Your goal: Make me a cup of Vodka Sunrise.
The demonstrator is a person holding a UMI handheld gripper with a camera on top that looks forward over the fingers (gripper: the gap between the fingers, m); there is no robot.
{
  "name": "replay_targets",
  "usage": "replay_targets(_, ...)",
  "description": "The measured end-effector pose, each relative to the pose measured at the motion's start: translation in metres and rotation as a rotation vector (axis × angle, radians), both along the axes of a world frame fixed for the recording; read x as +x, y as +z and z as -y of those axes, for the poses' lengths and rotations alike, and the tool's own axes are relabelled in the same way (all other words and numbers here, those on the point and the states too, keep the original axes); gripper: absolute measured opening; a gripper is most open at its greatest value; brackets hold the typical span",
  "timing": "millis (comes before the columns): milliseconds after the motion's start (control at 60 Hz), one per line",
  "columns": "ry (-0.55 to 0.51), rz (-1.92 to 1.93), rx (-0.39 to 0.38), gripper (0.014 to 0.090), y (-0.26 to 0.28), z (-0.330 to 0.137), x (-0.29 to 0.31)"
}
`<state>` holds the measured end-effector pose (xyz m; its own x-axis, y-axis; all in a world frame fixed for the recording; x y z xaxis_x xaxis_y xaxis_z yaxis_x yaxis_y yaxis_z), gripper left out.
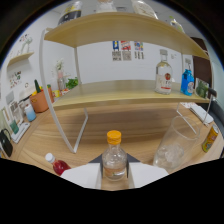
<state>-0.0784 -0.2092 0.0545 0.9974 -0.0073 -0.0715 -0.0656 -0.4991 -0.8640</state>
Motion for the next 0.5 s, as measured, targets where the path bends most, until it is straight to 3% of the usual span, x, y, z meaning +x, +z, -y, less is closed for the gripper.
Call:
replay_targets(300, 0.016, 0.023, -0.111, 0.0362, -0.043, 0.002, -0.007)
replay_targets(500, 0.034, 0.042, -0.085, 0.0367, -0.042, 0.009, -0.009)
